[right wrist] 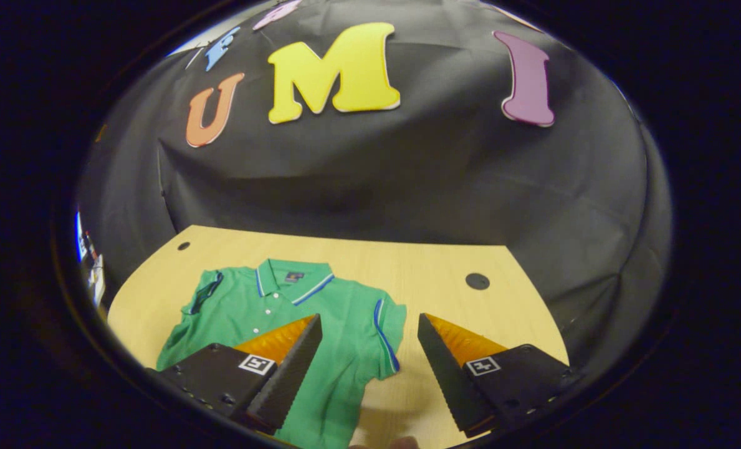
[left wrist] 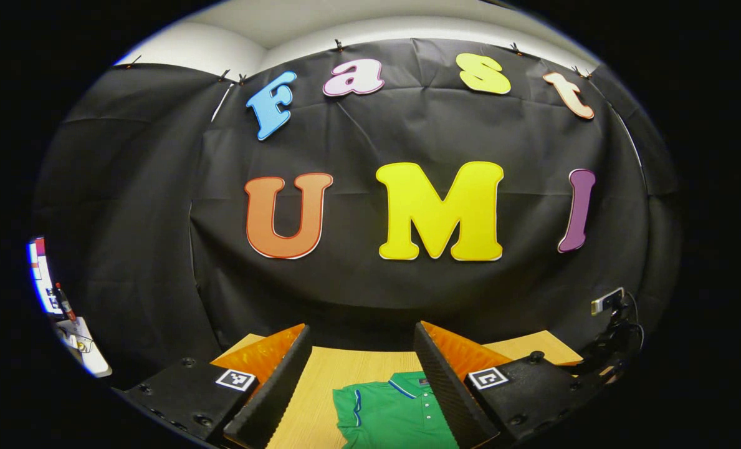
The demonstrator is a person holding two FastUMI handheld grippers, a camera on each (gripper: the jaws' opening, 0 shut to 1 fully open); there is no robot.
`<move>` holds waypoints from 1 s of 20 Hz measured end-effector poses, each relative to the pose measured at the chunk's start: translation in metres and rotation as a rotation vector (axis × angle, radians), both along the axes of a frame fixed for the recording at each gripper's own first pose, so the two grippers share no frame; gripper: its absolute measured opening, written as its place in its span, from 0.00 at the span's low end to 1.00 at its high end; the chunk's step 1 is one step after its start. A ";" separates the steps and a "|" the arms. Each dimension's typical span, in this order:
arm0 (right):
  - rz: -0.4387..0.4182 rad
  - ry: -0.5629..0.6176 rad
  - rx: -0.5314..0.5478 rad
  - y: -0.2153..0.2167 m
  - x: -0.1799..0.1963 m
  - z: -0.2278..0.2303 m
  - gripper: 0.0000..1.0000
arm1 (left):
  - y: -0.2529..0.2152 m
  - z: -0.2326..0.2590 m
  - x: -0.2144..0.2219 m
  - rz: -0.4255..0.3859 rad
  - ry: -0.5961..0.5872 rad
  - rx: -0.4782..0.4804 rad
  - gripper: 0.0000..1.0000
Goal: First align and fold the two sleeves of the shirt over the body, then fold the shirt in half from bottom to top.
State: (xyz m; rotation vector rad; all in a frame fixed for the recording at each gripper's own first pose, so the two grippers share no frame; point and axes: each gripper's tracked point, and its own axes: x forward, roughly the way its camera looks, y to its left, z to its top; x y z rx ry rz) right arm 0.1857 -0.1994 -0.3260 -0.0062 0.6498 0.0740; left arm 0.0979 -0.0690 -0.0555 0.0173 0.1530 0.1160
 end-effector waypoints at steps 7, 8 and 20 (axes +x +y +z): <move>0.003 0.152 0.017 -0.017 0.015 -0.078 0.91 | -0.001 -0.013 0.003 0.025 0.050 0.026 1.00; 0.005 0.168 0.032 -0.016 0.016 -0.085 0.86 | -0.001 -0.016 0.003 0.025 0.062 0.030 1.00; -0.021 0.275 0.127 -0.008 0.017 -0.114 0.00 | -0.007 -0.026 0.008 0.010 0.100 0.036 1.00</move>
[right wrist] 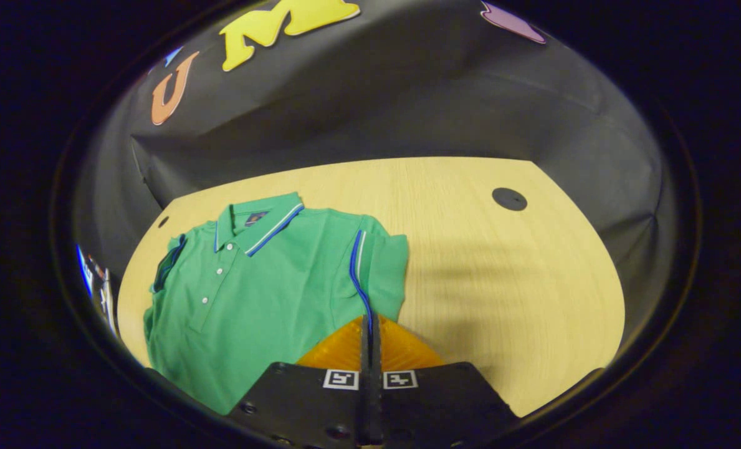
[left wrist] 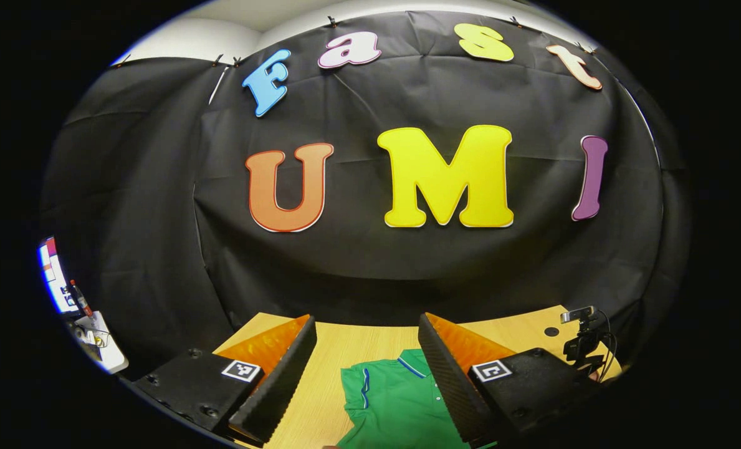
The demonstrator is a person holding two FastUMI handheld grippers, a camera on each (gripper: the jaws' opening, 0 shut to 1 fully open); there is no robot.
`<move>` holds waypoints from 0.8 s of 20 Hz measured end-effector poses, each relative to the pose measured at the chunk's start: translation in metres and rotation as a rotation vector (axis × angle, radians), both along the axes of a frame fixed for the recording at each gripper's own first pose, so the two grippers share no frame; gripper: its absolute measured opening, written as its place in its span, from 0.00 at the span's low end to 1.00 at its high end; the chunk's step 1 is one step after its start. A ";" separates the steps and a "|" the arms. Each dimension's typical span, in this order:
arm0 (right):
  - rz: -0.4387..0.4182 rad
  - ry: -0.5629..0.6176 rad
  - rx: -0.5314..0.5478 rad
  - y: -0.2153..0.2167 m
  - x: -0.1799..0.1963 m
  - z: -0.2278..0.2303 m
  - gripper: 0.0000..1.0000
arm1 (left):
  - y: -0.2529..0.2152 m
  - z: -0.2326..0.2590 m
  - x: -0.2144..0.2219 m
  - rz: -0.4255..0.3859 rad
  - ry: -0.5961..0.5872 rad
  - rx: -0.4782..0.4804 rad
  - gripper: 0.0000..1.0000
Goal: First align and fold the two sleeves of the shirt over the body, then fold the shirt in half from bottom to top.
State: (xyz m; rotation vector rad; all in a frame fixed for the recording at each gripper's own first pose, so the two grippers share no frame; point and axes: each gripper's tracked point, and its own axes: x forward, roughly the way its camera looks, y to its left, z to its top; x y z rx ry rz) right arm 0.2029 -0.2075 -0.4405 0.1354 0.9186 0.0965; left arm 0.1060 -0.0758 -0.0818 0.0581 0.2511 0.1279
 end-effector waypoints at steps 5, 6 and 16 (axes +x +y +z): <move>-0.033 -0.061 0.031 0.003 0.003 0.039 0.00 | 0.007 -0.002 -0.001 0.011 0.006 -0.011 1.00; -0.039 -0.075 0.039 0.006 0.004 0.048 0.00 | 0.009 -0.004 -0.002 0.015 0.008 -0.015 1.00; 0.002 -0.123 0.075 0.105 0.019 0.091 0.00 | 0.045 0.010 -0.024 0.069 -0.015 -0.009 1.00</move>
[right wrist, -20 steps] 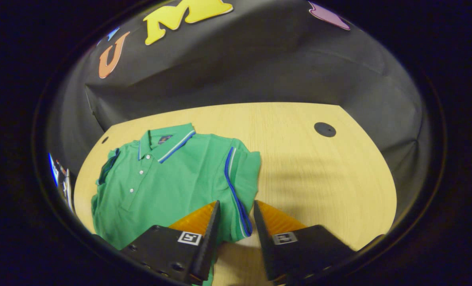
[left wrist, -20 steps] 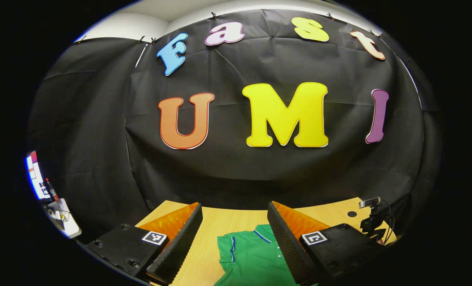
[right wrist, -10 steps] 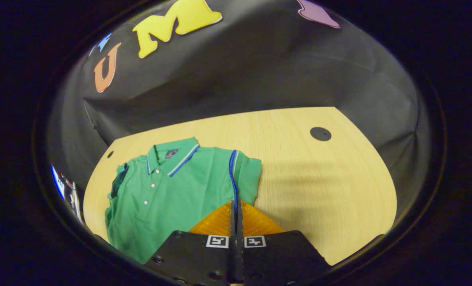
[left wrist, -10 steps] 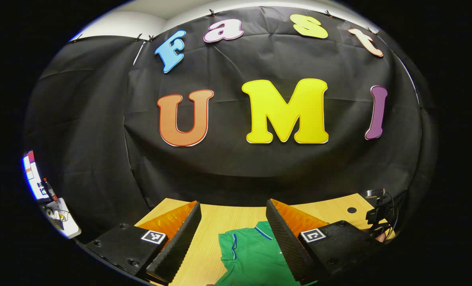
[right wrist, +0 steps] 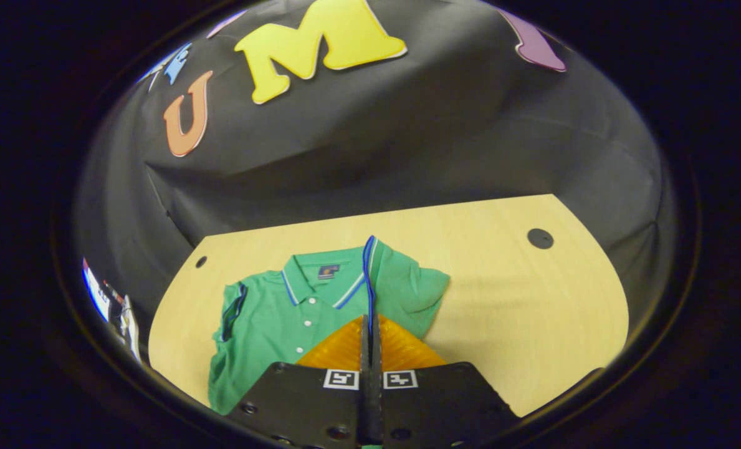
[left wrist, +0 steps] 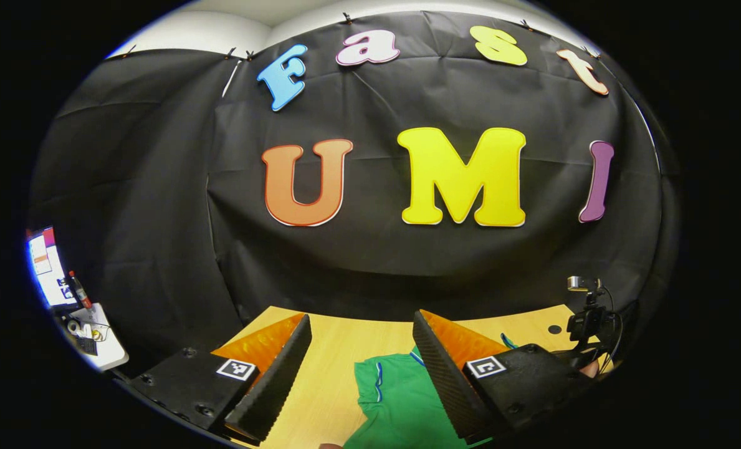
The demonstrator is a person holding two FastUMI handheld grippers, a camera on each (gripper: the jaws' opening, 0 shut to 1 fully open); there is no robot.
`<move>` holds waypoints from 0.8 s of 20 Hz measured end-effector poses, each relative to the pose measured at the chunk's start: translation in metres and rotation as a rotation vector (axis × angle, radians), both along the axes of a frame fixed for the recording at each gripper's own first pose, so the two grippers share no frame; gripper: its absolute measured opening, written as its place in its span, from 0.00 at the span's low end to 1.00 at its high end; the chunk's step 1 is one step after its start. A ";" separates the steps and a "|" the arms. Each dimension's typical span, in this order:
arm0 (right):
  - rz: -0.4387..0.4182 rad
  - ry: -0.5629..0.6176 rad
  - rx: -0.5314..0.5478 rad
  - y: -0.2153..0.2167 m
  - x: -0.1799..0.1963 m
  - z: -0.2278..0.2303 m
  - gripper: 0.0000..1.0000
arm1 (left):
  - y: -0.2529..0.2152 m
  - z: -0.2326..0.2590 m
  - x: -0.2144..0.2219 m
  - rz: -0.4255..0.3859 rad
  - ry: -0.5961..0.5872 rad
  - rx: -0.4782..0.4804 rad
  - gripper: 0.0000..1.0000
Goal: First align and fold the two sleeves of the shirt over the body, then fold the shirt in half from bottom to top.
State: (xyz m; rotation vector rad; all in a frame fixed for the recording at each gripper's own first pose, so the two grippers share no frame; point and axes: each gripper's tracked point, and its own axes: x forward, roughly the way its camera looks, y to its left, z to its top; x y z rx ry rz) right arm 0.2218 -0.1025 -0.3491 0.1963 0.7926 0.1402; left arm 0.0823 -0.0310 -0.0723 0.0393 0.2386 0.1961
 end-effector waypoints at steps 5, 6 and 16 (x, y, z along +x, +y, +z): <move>0.028 0.059 -0.023 0.047 0.002 -0.023 0.00 | 0.025 0.002 -0.015 0.043 -0.001 -0.004 1.00; 0.045 0.061 -0.008 0.058 0.001 -0.026 0.02 | 0.029 0.002 -0.019 0.051 -0.001 -0.004 1.00; 0.085 -0.148 -0.066 0.084 -0.020 0.054 0.96 | 0.040 -0.011 -0.026 0.027 0.022 -0.065 1.00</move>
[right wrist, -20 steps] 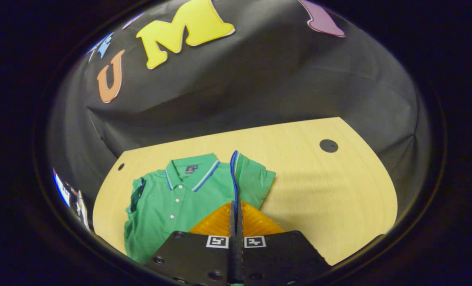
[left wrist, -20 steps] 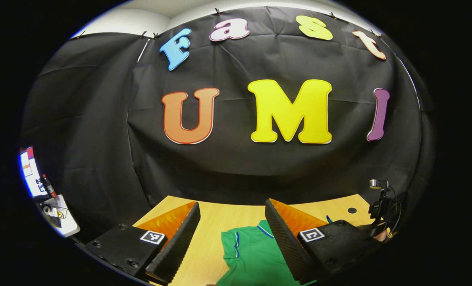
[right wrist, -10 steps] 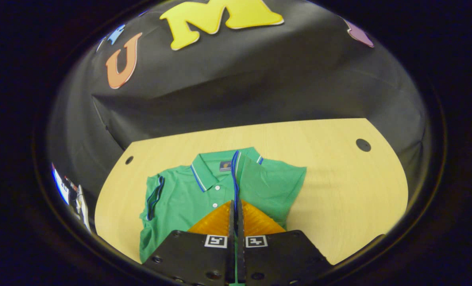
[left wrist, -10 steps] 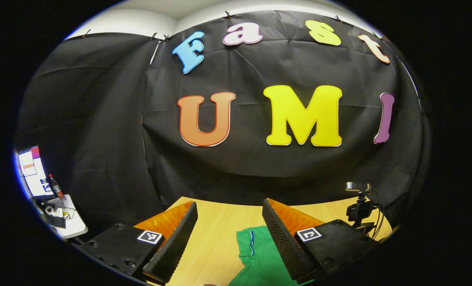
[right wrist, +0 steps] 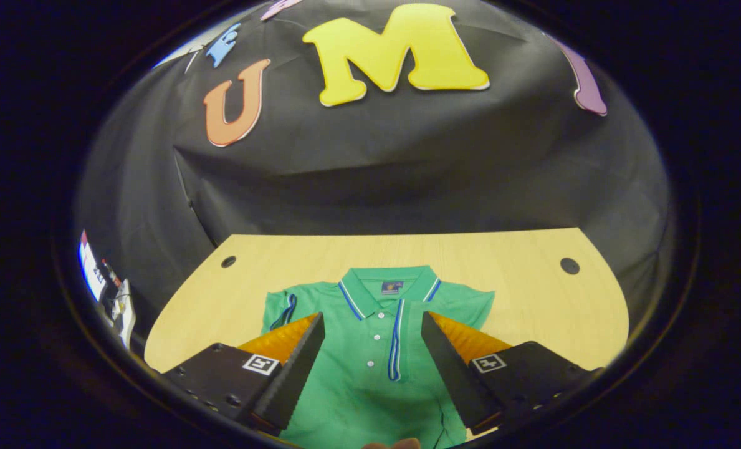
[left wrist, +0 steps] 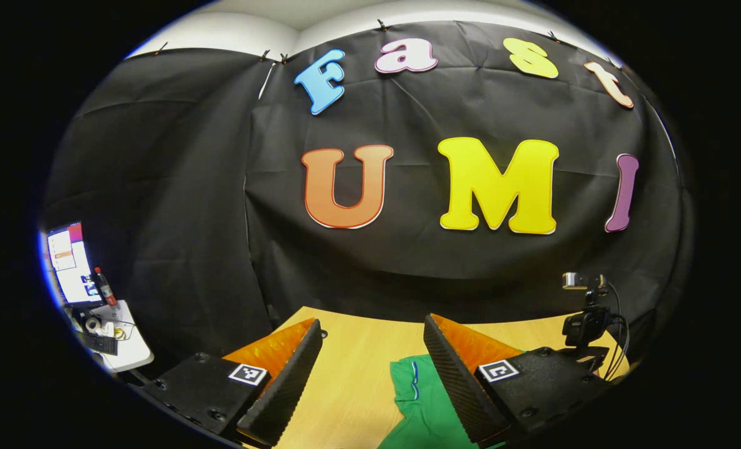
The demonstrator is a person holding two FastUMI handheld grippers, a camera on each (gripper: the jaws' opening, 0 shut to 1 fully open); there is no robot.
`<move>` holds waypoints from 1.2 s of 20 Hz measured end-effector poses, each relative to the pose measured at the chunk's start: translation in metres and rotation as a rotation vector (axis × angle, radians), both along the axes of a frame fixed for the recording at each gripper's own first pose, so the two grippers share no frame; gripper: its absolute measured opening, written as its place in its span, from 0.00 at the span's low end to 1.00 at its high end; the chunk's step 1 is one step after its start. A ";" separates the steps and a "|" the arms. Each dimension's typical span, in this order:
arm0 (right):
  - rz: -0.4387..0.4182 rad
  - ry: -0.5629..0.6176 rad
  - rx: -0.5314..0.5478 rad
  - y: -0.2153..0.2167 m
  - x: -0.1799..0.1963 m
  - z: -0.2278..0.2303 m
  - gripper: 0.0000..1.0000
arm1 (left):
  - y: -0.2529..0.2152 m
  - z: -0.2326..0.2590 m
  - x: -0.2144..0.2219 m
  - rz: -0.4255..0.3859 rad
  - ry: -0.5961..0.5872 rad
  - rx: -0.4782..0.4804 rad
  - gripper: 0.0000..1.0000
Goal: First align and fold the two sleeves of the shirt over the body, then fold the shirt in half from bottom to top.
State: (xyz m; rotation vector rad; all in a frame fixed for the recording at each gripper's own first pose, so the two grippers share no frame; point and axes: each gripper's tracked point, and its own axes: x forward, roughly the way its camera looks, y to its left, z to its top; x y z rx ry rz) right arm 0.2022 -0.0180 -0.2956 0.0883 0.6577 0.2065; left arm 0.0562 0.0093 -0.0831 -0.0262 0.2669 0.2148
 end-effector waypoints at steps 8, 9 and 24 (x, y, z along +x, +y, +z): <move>-0.092 -0.180 -0.064 -0.041 -0.064 0.097 0.96 | -0.047 -0.052 0.036 -0.182 0.092 -0.040 1.00; -0.106 -0.189 -0.065 -0.047 -0.073 0.104 0.96 | -0.051 -0.060 0.040 -0.200 0.102 -0.035 1.00; -0.151 -0.135 -0.117 -0.084 -0.153 0.110 0.96 | -0.047 -0.266 0.087 -0.209 0.566 -0.123 1.00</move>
